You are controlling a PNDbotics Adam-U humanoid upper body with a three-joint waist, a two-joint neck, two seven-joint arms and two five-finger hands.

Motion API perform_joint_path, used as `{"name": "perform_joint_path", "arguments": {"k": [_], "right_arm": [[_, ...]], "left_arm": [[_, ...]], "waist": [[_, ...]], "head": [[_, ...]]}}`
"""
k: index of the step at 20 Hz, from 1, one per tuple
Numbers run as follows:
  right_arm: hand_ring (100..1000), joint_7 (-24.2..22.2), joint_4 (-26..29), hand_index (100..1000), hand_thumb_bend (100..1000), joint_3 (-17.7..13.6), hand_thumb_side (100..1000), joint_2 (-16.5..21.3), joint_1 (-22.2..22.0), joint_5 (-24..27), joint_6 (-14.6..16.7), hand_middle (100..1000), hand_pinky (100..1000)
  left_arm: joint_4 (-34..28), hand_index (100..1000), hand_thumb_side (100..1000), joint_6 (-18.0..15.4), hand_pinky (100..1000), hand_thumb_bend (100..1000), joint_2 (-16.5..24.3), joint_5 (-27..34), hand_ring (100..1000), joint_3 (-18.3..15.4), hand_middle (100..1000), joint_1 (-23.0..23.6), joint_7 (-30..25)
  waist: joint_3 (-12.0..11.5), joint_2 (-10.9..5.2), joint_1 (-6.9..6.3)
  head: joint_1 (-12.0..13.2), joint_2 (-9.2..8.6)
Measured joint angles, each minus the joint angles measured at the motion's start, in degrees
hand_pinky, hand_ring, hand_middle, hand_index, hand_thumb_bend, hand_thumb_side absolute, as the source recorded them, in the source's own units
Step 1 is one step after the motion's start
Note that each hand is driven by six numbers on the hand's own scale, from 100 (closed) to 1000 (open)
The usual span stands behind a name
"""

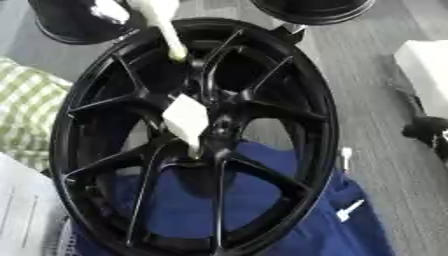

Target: Pull the pin out of the wheel hub.

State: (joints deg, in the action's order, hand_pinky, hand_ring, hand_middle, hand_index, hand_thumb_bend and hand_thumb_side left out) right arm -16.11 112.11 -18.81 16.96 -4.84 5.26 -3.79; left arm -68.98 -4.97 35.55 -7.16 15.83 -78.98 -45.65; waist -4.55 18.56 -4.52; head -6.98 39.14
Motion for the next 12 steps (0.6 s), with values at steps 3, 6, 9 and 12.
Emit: {"name": "perform_joint_path", "arguments": {"k": [3, 6, 9, 12], "right_arm": [[813, 0.3, 0.1, 776, 100, -0.3, 733, 0.0, -0.3, 0.2, 0.1, 702, 1000], [813, 0.6, 0.3, 776, 100, -0.6, 728, 0.0, -0.4, 0.6, 0.2, 701, 1000], [813, 0.9, 0.4, 776, 100, -0.7, 727, 0.0, -0.6, 0.9, 0.3, 701, 1000], [813, 1.0, 0.4, 776, 100, -0.9, 727, 0.0, -0.5, 1.0, 0.3, 701, 1000]], "left_arm": [[0.1, 371, 100, 1.5, 677, 321, 4.6, 1.4, 506, -4.9, 353, 3.7, 4.3], [0.3, 382, 100, 2.5, 679, 302, 9.5, 2.8, 509, -9.4, 359, 9.4, 8.2], [1.0, 392, 100, 3.4, 681, 290, 13.8, 2.9, 513, -12.9, 366, 16.3, 11.7], [1.3, 440, 100, 4.0, 688, 276, 16.5, 2.3, 524, -15.7, 388, 23.1, 14.8]], "waist": [[-1.1, -0.04, 0.38], [-2.2, -0.15, 0.88], [-3.0, -0.18, 1.28], [-3.4, -0.18, 1.65]], "head": [[-0.1, 0.0], [-0.2, 0.0], [-0.3, 0.08], [-0.3, 0.13]]}}
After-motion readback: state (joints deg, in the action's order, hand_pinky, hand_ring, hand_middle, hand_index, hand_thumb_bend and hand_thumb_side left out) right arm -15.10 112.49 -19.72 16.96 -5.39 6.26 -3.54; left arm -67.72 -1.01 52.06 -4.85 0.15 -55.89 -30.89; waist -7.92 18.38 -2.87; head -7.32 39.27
